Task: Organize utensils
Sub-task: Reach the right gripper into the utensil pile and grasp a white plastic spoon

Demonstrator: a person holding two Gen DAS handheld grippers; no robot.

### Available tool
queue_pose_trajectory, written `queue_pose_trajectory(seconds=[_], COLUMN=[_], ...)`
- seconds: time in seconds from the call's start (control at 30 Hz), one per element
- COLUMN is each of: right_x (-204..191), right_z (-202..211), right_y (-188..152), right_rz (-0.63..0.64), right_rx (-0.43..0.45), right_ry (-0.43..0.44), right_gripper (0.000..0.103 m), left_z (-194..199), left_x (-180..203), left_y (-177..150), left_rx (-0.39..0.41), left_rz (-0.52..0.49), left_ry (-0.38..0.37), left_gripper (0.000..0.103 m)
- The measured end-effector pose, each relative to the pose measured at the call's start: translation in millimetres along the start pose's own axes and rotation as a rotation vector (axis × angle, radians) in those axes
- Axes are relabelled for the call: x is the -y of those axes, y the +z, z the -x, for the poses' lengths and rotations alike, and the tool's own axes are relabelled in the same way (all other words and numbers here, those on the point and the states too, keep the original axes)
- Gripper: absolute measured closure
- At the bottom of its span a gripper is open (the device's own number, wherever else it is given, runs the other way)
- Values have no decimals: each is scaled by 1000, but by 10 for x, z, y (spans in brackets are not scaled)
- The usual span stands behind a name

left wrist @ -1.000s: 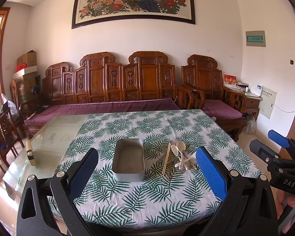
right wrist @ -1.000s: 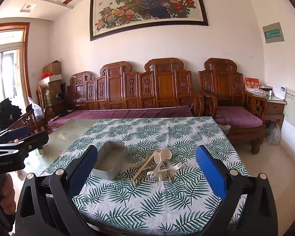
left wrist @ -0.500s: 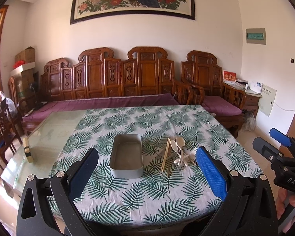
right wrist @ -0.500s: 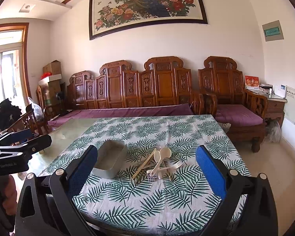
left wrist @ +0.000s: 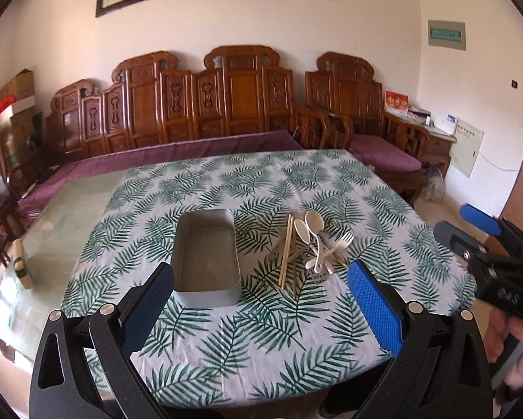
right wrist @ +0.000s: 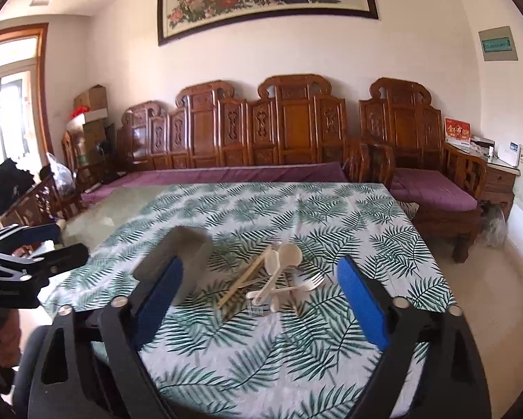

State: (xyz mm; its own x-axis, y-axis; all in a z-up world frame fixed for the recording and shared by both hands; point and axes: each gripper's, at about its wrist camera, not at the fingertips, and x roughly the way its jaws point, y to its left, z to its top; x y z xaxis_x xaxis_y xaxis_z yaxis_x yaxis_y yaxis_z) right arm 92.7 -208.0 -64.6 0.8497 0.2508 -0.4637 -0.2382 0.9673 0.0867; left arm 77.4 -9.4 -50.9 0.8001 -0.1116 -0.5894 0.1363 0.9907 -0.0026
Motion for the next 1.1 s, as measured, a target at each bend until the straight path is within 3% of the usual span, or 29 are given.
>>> queue_pose_trajectory(seconds=[0.13,0.47,0.63,0.8,1.1], right_x=[172,601,734,633,419], right_z=[-422,-1397,-1872,-2300,-2947], right_y=[27,-26,-159,-328,-518], right_rz=[-9,-33,-51,-45,-77], right_rx=[-43,-153,-214,-298,-427], right_ry=[3,-36,-4,75,144], right_gripper=[28,40,48,56,57], left_z=[-309,-1168,-1587,-1796,-2059], left_x=[-23,-71,-10,9,63], left_y=[49,140,54,-103,-301], left_rx=[-28,-124,-175,-195,-254], left_rz=[-25,-18,-29,-28,-22], left_ry=[-1,-84,-111,-128,-177], left_gripper=[7,8,19,21,43])
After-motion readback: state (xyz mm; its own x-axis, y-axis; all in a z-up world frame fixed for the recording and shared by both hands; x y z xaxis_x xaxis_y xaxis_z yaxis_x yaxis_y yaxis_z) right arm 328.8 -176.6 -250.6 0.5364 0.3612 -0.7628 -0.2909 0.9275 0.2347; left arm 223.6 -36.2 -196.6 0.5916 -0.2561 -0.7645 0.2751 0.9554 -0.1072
